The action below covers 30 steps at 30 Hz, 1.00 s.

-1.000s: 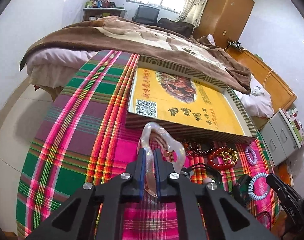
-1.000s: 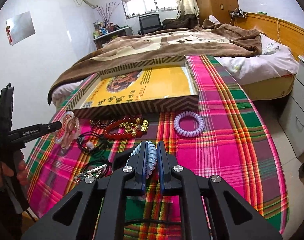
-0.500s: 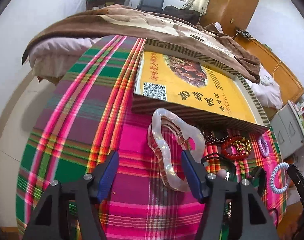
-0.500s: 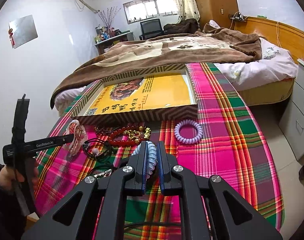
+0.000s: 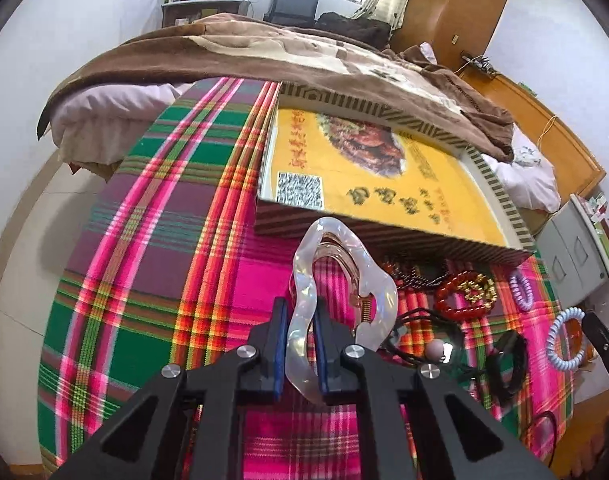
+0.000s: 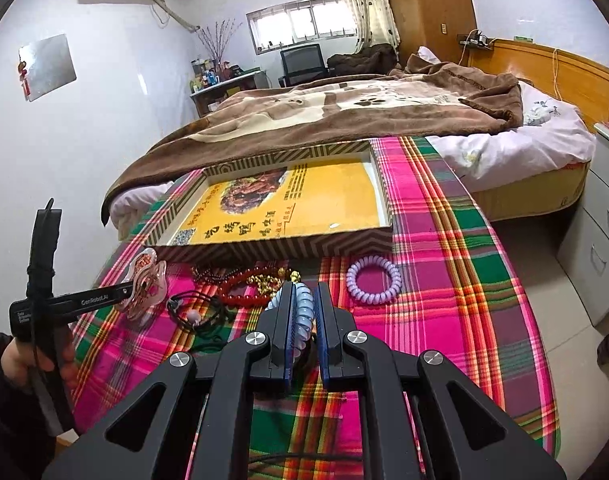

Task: Organize jewelry
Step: 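Carry both bracelets onto the yellow tray and open both tools to release them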

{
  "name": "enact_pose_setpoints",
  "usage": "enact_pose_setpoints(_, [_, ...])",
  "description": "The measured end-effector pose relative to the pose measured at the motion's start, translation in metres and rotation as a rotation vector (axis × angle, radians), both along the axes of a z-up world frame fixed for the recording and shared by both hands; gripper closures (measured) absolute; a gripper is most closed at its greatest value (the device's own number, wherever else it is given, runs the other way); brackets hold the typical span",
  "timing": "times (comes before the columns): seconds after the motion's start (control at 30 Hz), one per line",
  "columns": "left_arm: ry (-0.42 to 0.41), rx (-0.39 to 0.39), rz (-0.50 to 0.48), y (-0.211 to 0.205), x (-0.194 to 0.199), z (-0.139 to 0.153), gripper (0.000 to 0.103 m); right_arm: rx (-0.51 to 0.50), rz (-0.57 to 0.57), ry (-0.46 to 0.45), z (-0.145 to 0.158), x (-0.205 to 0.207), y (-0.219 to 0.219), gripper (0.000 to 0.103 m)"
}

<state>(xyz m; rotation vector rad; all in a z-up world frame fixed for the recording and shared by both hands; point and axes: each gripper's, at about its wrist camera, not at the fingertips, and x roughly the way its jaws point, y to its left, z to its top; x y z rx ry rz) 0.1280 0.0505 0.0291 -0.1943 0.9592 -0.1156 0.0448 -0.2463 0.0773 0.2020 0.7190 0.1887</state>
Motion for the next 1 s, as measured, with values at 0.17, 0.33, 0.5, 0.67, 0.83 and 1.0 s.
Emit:
enact_pose_setpoints(0.17, [-0.048, -0.001, -0.022, 0.002, 0.001, 0.029, 0.091, 0.013, 0.008, -0.03, 0.021, 0.01, -0.004, 0.093])
enact_pose_setpoints(0.33, [-0.072, -0.002, -0.052, 0.001, 0.02, 0.053, 0.091, 0.025, 0.02, -0.053, 0.044, 0.033, -0.006, 0.093])
enact_pose_setpoints(0.5, [-0.077, -0.008, -0.079, 0.0, 0.047, 0.066, 0.091, 0.058, 0.043, -0.043, 0.06, 0.068, -0.008, 0.093])
enact_pose_setpoints(0.67, [-0.081, -0.03, -0.103, -0.003, 0.087, 0.069, 0.09, 0.061, 0.083, 0.008, 0.058, 0.115, 0.002, 0.093])
enact_pose_setpoints(0.83, [-0.055, -0.028, -0.116, -0.007, 0.128, 0.055, 0.09, 0.036, 0.095, 0.073, 0.046, 0.165, 0.014, 0.093])
enact_pose_setpoints(1.0, [-0.001, -0.032, -0.108, -0.007, 0.164, 0.032, 0.09, 0.033, 0.112, 0.147, 0.023, 0.21, 0.019, 0.093])
